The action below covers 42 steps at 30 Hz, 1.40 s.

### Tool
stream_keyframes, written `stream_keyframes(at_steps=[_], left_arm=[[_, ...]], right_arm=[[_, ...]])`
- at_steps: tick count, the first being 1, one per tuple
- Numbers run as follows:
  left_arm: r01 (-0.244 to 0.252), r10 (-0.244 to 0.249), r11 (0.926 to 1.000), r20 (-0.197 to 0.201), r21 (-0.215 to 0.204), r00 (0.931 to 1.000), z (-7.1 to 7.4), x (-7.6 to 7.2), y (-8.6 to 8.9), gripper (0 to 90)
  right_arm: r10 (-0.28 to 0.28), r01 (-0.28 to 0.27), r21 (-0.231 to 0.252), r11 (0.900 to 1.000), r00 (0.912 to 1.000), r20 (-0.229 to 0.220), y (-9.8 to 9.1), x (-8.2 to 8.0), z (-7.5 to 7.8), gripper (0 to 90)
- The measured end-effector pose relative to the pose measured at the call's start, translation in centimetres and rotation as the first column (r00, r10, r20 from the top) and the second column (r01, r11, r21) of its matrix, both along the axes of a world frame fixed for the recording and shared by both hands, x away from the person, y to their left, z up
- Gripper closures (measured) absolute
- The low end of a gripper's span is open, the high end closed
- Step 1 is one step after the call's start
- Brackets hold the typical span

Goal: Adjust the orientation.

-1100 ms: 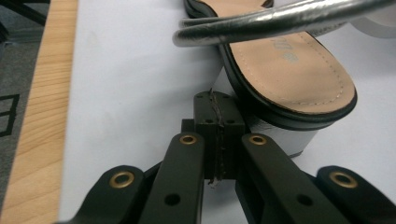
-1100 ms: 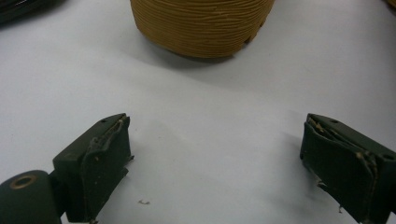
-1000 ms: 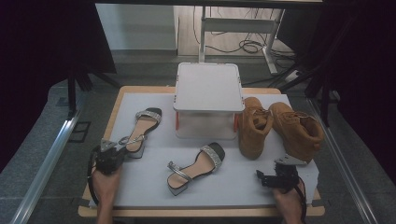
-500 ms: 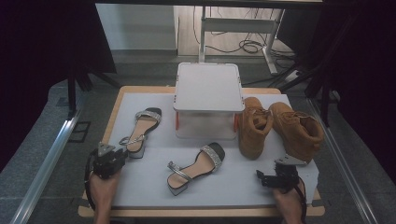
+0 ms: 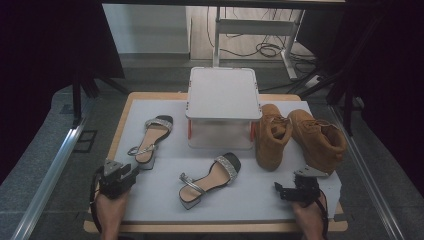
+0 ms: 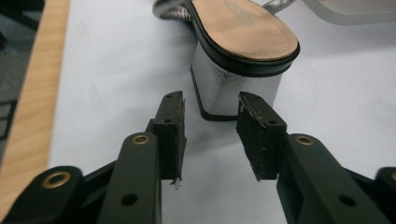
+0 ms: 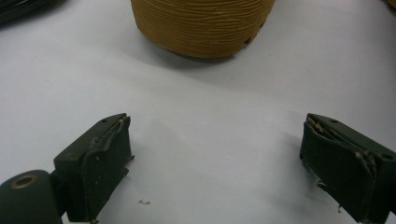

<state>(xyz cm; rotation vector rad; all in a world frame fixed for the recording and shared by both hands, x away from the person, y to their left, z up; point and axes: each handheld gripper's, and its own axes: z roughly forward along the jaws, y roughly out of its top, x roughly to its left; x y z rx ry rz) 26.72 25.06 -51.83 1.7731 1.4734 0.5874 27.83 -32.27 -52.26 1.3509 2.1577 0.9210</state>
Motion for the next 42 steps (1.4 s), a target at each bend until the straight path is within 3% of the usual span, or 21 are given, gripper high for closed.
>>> stream_keyframes(at_steps=[4,14,20,30,42], left_arm=[[-0.001,0.001,1.0,0.002,0.001,1.0,0.2,0.2,-0.3,58.7],[-0.005,0.005,0.9997,-0.017,0.026,0.9998,0.5,1.1,-1.6,36.2],[-0.005,0.006,0.9994,-0.025,0.035,0.9997,0.5,2.3,-2.4,29.5],[-0.008,0.012,0.9966,-0.047,0.082,0.9988,0.0,4.5,-3.7,32.0],[-0.031,0.037,0.9938,-0.058,0.107,0.9976,0.4,6.6,-4.3,32.9]], right_arm=[[0.0,0.0,0.0,1.0,1.0,0.0,0.0,0.0,0.0,8.9],[0.0,0.0,0.0,1.0,1.0,0.0,0.0,0.0,0.0,9.0],[0.0,0.0,0.0,1.0,1.0,0.0,0.0,0.0,0.0,9.0],[0.001,-0.001,0.001,1.0,1.0,0.0,0.0,0.0,0.0,9.1],[0.001,-0.001,0.001,1.0,1.0,0.0,0.0,0.0,0.0,9.1]])
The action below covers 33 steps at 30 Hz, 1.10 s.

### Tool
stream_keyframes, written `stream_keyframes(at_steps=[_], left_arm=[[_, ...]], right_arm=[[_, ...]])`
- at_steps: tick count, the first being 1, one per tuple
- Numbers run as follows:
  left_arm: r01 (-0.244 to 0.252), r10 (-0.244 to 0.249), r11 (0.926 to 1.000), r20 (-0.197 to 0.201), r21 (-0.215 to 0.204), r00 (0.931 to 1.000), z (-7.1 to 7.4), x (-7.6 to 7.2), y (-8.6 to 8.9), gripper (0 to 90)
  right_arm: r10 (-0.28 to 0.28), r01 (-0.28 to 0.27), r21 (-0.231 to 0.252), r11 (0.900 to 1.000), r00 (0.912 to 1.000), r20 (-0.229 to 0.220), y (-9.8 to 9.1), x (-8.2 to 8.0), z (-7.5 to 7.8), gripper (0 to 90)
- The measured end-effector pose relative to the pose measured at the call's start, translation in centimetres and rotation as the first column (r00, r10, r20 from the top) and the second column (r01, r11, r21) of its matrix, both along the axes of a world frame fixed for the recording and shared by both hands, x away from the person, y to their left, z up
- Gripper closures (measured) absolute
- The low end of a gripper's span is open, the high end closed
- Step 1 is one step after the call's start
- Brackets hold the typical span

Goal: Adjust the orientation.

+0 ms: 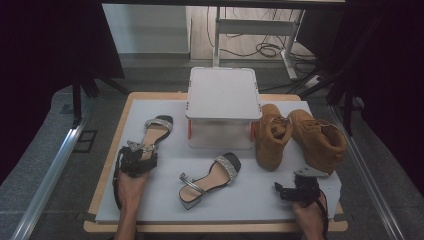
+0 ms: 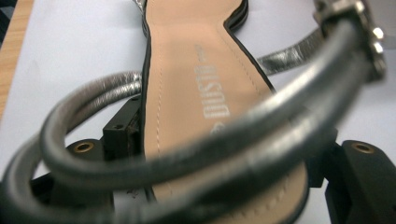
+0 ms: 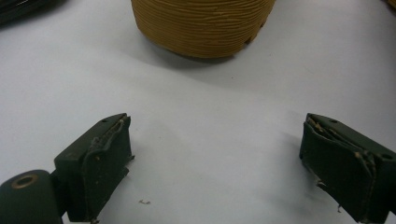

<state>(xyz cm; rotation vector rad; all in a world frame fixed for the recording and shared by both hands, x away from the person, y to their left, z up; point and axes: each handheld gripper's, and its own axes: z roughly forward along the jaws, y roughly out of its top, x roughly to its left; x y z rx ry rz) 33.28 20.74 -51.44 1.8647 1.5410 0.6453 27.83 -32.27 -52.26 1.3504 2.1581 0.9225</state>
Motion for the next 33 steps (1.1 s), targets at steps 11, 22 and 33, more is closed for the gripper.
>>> stream_keyframes(at_steps=[11,22,33], left_arm=[[-0.034,0.034,0.9994,-0.061,0.007,0.9976,0.1,1.5,-0.3,34.5],[-0.048,0.043,0.9976,-0.104,-0.05,0.9937,0.4,2.3,0.1,37.5],[-0.018,0.015,0.9984,-0.057,-0.053,0.9983,0.2,1.8,0.5,38.4]], right_arm=[[0.0,0.0,0.0,1.0,1.0,0.0,0.0,0.0,0.0,9.1],[0.0,0.0,0.0,1.0,1.0,0.0,0.0,0.0,0.0,9.1],[0.0,0.0,0.0,1.0,1.0,0.0,0.0,0.0,0.0,9.1]])
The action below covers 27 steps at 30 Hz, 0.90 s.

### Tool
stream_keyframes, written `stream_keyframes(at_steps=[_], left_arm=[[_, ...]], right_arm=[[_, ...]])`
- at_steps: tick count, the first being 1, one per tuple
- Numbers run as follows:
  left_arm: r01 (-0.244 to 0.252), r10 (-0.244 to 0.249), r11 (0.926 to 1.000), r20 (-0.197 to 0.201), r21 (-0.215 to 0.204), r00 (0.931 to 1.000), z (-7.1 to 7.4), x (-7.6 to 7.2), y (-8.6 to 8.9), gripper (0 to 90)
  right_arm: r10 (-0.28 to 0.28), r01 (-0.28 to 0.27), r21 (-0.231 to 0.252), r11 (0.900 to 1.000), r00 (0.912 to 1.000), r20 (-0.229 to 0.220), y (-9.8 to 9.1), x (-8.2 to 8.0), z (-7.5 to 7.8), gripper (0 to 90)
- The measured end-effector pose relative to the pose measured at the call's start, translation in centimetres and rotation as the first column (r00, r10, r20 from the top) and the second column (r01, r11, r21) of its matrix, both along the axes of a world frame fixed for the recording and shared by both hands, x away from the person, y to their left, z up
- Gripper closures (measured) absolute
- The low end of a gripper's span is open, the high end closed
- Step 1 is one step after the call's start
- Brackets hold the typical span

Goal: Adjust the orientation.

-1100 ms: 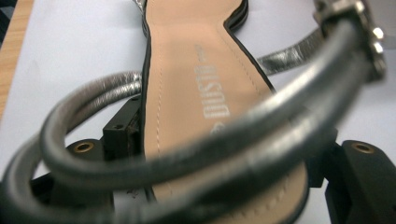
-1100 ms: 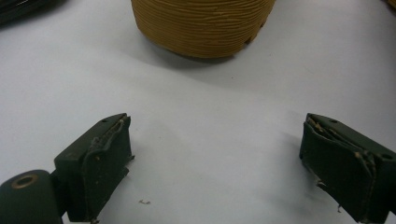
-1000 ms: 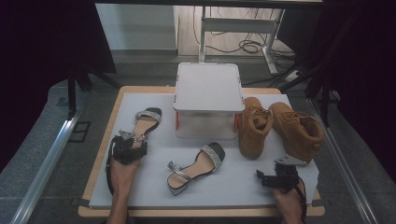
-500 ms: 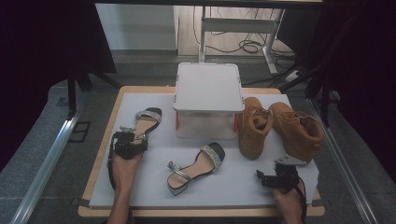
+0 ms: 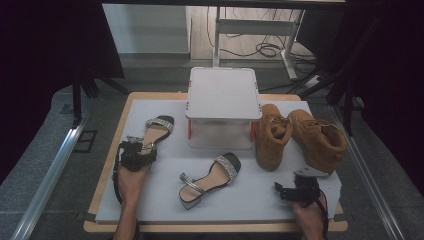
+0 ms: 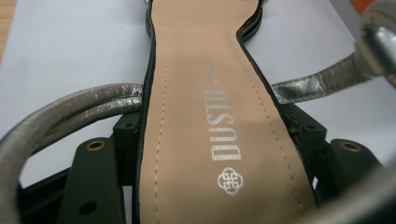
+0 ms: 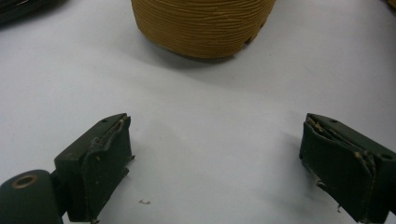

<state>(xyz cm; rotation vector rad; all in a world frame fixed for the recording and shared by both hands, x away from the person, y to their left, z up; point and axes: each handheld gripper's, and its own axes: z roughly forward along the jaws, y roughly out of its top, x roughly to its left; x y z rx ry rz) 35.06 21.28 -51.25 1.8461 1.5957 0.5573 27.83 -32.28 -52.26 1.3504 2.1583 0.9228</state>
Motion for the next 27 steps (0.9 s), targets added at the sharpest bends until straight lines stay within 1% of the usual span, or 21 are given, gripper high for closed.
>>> stream_keyframes(at_steps=[6,7,9,13,22,27], left_arm=[[0.019,-0.019,0.9998,0.02,0.004,0.9996,0.2,-0.6,0.0,38.7],[0.027,-0.027,0.9996,0.026,-0.001,0.9993,0.2,-0.8,0.1,38.7],[0.029,-0.029,0.9996,0.03,-0.004,0.9991,0.2,-0.9,0.1,38.7],[0.045,-0.045,0.999,0.042,0.003,0.9981,0.3,-1.5,0.1,38.8],[0.072,-0.071,0.9974,0.06,-0.005,0.9957,1.2,-3.1,0.7,38.8],[0.098,-0.097,0.995,0.068,-0.02,0.993,1.6,-4.3,0.9,38.8]], right_arm=[[0.0,0.0,0.0,1.0,1.0,0.0,0.0,0.0,0.0,9.1],[0.0,0.0,0.0,1.0,1.0,0.0,0.0,0.0,0.0,9.1],[0.0,0.0,0.0,1.0,1.0,0.0,0.0,0.0,0.0,9.1],[0.0,0.0,0.0,1.0,1.0,0.001,0.0,0.0,0.0,9.2],[0.0,0.0,0.0,1.0,1.0,0.0,0.0,0.0,0.0,9.1],[0.0,0.0,-0.001,1.0,1.0,0.001,0.0,0.0,0.0,9.2]])
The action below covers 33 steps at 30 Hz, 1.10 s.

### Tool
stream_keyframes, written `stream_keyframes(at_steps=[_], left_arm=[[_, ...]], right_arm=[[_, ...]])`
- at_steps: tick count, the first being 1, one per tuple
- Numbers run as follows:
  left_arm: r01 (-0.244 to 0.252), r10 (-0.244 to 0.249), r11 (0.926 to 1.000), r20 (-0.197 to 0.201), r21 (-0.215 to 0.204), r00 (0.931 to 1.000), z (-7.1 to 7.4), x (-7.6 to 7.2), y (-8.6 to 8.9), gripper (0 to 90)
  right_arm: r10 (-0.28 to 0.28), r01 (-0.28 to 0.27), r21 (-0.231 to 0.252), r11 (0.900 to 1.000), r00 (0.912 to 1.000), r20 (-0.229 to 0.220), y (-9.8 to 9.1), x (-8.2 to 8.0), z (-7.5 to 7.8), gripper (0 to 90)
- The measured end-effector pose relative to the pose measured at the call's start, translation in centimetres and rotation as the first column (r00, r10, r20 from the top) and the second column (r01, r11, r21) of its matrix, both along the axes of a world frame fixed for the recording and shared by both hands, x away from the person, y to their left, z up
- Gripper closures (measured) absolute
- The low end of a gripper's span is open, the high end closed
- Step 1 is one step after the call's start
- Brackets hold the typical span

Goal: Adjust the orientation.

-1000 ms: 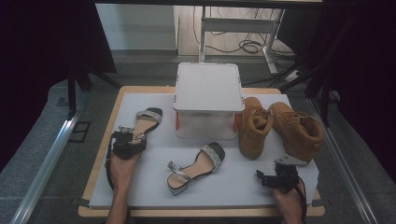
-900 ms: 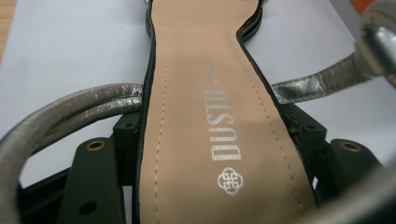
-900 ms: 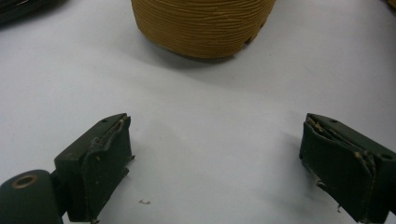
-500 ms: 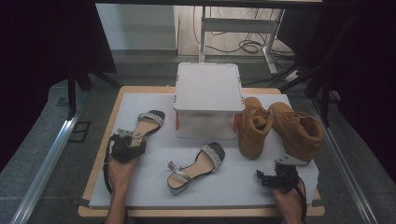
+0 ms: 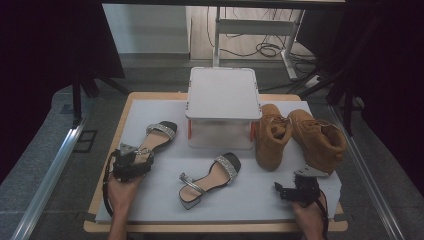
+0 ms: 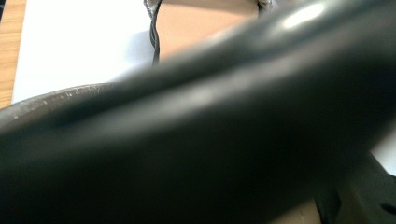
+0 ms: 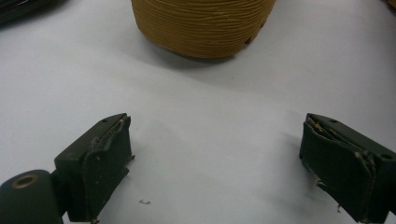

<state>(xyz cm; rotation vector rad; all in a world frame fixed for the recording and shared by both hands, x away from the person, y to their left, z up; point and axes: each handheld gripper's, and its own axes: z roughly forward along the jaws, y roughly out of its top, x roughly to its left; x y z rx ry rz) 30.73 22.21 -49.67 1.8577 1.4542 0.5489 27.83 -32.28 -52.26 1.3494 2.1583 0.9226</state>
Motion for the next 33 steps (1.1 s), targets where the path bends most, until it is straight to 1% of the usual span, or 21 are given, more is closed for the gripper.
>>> stream_keyframes(at_steps=[3,6,9,13,14,15,18,25,26,29,30,33], left_arm=[[0.02,-0.02,0.9998,0.001,-0.003,0.9998,0.2,-0.8,0.1,38.8],[0.045,-0.045,0.9988,-0.002,-0.018,0.999,0.5,-1.6,0.2,38.8],[0.054,-0.054,0.9983,-0.004,-0.022,0.9985,0.6,-1.9,0.2,38.8],[0.077,-0.077,0.9969,-0.003,-0.016,0.997,0.9,-2.6,-0.2,38.8],[0.089,-0.089,0.9958,-0.001,-0.018,0.996,1.1,-3.0,-0.4,38.8],[0.089,-0.089,0.9958,-0.001,-0.018,0.996,1.1,-3.0,-0.4,38.8],[0.111,-0.111,0.9933,0.006,-0.031,0.9938,1.7,-3.6,-0.7,38.8],[0.136,-0.135,0.9902,0.011,-0.032,0.9907,2.7,-4.0,-1.4,38.9],[0.143,-0.142,0.9892,0.018,-0.033,0.9897,2.9,-4.1,-1.8,38.9],[0.152,-0.152,0.9877,0.023,-0.034,0.9882,3.2,-4.1,-2.1,38.9],[0.163,-0.162,0.9861,0.023,-0.033,0.9865,3.4,-4.0,-2.5,38.9],[0.17,-0.169,0.9849,0.024,-0.034,0.9853,3.5,-3.9,-2.9,38.9]], right_arm=[[0.0,0.0,0.0,1.0,1.0,0.0,0.0,0.0,0.0,9.2],[0.0,0.0,0.0,1.0,1.0,0.0,0.0,0.0,0.0,9.1],[0.0,0.0,0.0,1.0,1.0,0.0,0.0,0.0,0.0,9.2],[0.0,0.0,0.0,1.0,1.0,0.0,0.0,0.0,0.0,9.2],[0.0,0.0,0.0,1.0,1.0,0.0,0.0,0.0,0.0,9.2],[0.0,0.0,0.0,1.0,1.0,0.0,0.0,0.0,0.0,9.2],[0.0,0.0,0.0,1.0,1.0,0.0,0.0,0.0,0.0,9.2],[0.0,0.0,0.0,1.0,1.0,0.0,0.0,0.0,0.0,9.2],[0.0,0.0,0.0,1.0,1.0,0.0,0.0,0.0,0.0,9.2],[0.0,0.0,0.0,1.0,1.0,0.0,0.0,0.0,0.0,9.2],[0.0,0.0,0.0,1.0,1.0,0.0,0.0,0.0,0.0,9.2],[0.0,0.0,0.0,1.0,1.0,0.0,0.0,0.0,0.0,9.2]])
